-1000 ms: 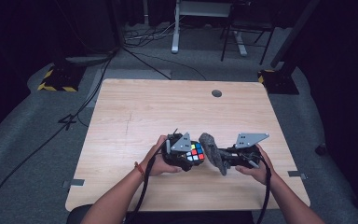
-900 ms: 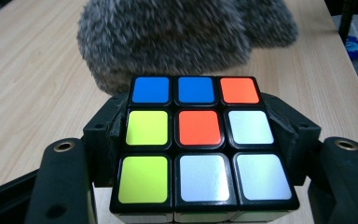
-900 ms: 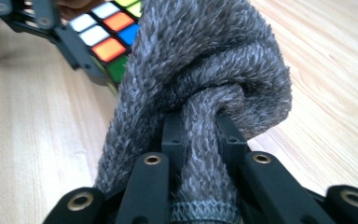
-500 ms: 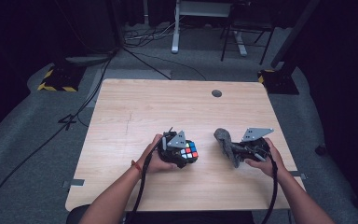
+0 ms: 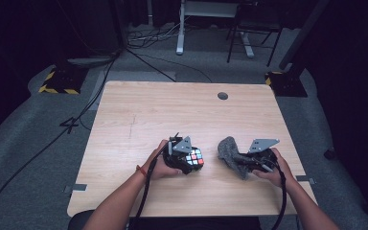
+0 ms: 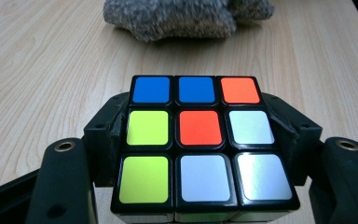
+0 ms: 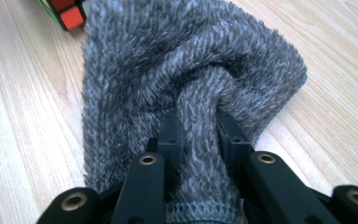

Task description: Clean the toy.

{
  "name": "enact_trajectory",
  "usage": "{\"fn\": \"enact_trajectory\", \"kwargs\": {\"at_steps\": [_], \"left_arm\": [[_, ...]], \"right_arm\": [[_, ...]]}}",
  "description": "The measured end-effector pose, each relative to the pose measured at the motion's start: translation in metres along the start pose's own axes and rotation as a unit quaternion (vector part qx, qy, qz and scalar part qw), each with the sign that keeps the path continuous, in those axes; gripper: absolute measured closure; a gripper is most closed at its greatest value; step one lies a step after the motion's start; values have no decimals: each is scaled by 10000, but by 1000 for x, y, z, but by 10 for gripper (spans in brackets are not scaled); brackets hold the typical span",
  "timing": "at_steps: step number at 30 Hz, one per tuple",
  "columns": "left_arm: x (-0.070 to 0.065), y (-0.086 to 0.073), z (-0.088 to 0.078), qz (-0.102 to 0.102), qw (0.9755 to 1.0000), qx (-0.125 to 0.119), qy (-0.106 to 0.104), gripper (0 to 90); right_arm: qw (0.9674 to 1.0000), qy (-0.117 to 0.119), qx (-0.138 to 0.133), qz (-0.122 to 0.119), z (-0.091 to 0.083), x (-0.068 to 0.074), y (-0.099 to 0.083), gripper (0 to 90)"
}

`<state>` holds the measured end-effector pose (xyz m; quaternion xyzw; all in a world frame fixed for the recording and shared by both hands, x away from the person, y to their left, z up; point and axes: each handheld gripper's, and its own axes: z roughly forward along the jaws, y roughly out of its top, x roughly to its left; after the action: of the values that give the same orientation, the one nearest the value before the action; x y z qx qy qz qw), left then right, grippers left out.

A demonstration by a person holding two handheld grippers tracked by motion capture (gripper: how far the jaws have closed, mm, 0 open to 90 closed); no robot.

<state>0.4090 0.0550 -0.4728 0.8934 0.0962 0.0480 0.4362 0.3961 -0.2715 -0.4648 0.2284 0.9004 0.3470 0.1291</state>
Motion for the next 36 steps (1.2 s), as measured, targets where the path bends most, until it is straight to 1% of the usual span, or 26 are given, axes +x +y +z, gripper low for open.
{"fn": "enact_trajectory", "kwargs": {"at_steps": [1,4,5,9,15,19,24,26,27,29,33,36], "left_arm": [[0,0,0,-9,10000,6,-3,336],[2,-3,2,-24,10000,37,-44,336],[3,-4,2,-47,9999,62,-63,335],[3,-6,5,-32,9999,137,-92,335],[4,-8,6,-25,9997,129,-196,335],[6,-11,5,-96,9996,84,-263,334],[7,-12,4,-102,9996,103,-250,332],[7,-12,3,-99,9996,115,-251,332],[7,-12,3,-104,9996,123,-236,332],[7,-12,2,-107,9996,130,-216,331],[8,-13,1,-120,9997,134,-167,324],[8,-13,0,-155,9997,132,-166,297]], "right_arm": [[10000,11,20,-45,0,0,0,747],[9999,53,76,-41,3,2,-2,743],[10000,52,68,-51,3,2,-2,742],[9999,70,71,-30,3,2,-3,738],[9999,56,97,-47,4,3,-4,734],[9999,48,87,-50,4,3,-4,725],[10000,21,85,-39,4,4,-4,713],[9999,26,94,-48,4,5,-3,709],[9999,64,76,-64,3,5,-3,707],[9999,51,73,-65,3,6,-3,702],[9999,39,56,-77,3,6,-2,670],[9999,54,53,-79,2,6,-1,634]]}}
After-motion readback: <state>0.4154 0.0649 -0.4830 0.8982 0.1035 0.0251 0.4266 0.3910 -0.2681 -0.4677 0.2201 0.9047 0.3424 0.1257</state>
